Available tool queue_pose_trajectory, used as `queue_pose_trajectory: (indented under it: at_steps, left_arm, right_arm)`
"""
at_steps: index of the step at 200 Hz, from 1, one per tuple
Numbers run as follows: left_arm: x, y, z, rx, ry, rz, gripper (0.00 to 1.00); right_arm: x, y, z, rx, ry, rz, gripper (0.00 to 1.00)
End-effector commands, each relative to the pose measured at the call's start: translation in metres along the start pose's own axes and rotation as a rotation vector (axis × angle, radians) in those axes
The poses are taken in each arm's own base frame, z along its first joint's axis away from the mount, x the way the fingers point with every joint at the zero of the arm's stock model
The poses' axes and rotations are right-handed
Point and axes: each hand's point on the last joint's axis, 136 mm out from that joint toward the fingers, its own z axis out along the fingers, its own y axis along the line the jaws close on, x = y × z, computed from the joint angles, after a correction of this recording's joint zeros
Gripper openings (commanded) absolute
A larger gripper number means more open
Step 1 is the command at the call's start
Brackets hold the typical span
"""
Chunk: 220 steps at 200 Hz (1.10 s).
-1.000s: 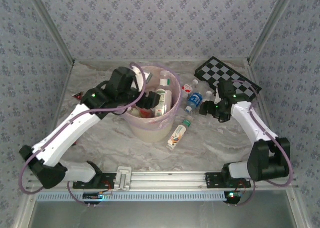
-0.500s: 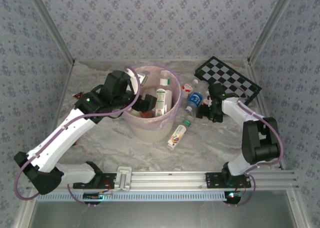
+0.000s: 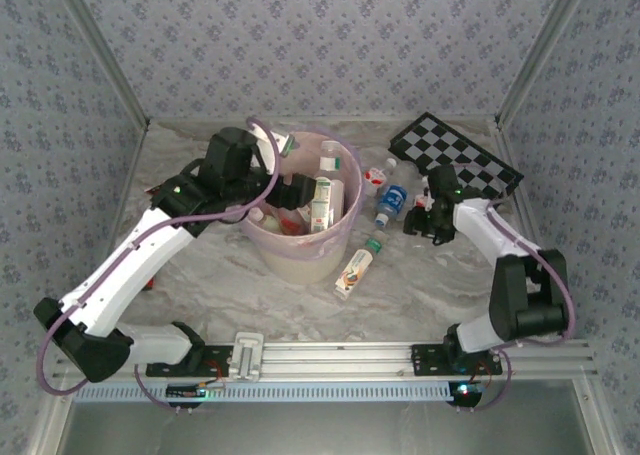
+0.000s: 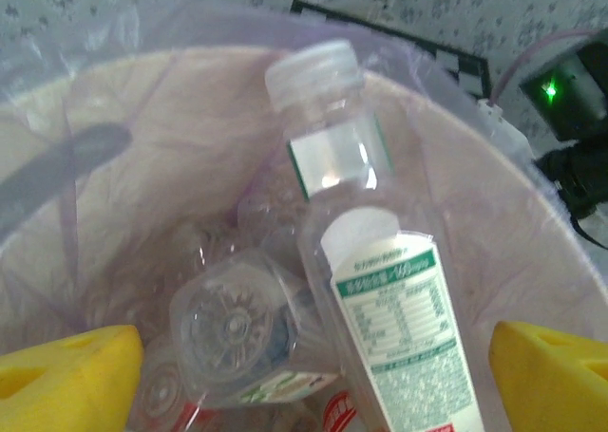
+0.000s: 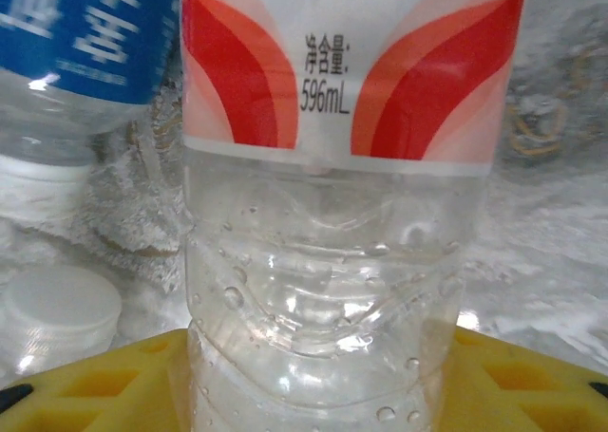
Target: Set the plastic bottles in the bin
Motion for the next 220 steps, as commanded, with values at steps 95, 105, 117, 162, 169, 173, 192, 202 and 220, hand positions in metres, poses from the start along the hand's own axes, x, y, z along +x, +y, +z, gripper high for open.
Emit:
queue_pose_trajectory:
  at_steps: [95,105,117,162,169,173,192,202,220]
  left_arm:
    - [-0.099,-0.056,-0.025,0.346,-0.225,-0.109,0.99]
    - [-0.103,-0.064,-0.022,0.399,-0.219,-0.131,0.99]
    - [-0.110,-0.072,-0.020,0.448,-0.217,-0.148,0.99]
    - [-0.117,-0.086,0.006,0.525,-0.186,-0.198,0.99]
    - [-0.118,-0.091,0.009,0.543,-0.183,-0.197,0.99]
    - [-0.119,-0.093,0.011,0.552,-0.180,-0.196,0.99]
    - [-0.123,-0.106,0.015,0.588,-0.175,-0.182,0.99]
    - [-0.124,-0.110,0.019,0.593,-0.166,-0.179,0.99]
    - [-0.123,-0.114,0.026,0.585,-0.141,-0.169,0.96]
  right_arm:
    - [0.002,0.086,-0.196,-0.463,-0.424,-0.201,0.49]
    - [0.006,0.095,-0.209,-0.473,-0.457,-0.251,0.48]
    - [0.010,0.105,-0.221,-0.483,-0.493,-0.314,0.47]
    - [0.026,0.140,-0.253,-0.597,-0.581,-0.477,0.45]
    - [0.029,0.146,-0.256,-0.618,-0.584,-0.498,0.45]
    - [0.031,0.149,-0.258,-0.632,-0.582,-0.510,0.45]
    - [0.035,0.161,-0.260,-0.656,-0.574,-0.550,0.45]
    - [0.038,0.165,-0.257,-0.650,-0.567,-0.571,0.45]
    - [0.038,0.170,-0.257,-0.640,-0.581,-0.591,0.45]
